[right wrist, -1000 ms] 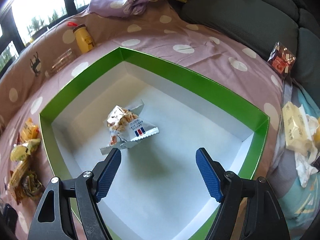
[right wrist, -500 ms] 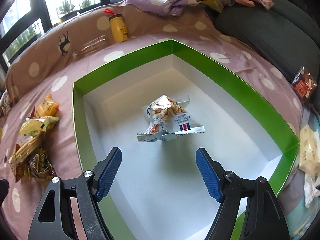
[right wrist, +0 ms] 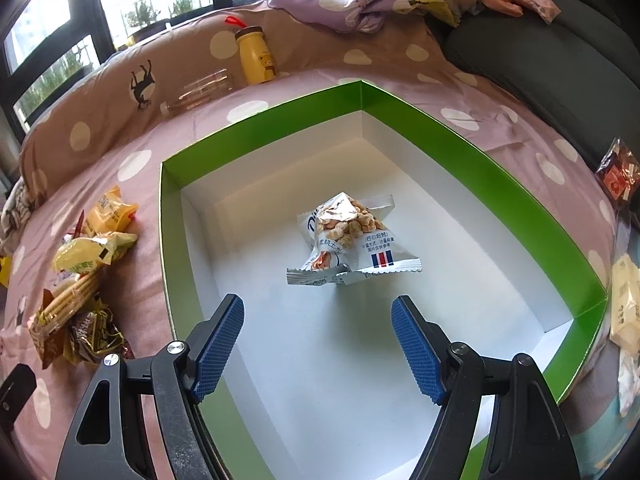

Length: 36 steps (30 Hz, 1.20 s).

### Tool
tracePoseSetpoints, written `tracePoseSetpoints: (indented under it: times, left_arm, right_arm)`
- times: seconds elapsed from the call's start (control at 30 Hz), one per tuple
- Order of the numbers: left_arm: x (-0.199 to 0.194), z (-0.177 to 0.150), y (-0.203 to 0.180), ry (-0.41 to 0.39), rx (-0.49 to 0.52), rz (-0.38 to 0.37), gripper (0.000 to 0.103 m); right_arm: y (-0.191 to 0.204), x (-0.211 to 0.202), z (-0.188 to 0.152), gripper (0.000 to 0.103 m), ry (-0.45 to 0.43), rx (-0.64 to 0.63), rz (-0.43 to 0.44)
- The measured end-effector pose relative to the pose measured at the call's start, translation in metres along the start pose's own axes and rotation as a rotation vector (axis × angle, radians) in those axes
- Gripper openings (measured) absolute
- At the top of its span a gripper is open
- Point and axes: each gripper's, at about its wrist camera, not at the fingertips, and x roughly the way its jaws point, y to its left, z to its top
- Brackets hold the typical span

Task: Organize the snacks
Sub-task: 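Withdraw the right gripper from the box back toward the snack pile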

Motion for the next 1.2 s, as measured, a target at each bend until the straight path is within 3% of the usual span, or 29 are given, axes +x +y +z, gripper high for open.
tracePoseSetpoints:
  times: [0.73,1.07,1.2]
  left_arm:
    - [0.000,0.001,0.015,0.006,-0.050,0.061,0.079]
    - [-0.009,0.004,0.033,-0.021,-0.095,0.119,0.081]
    - [-0.015,0.005,0.039,-0.042,-0.105,0.143,0.086]
  right_arm:
    - [0.006,-0.001,0.000,0.077,-0.007,0.006,0.002]
    - [0.019,-0.039,0.004,0.083,-0.118,-0.059,-0.045]
    - [0.023,-0.060,0.008,0.084,-0.162,-0.051,0.011]
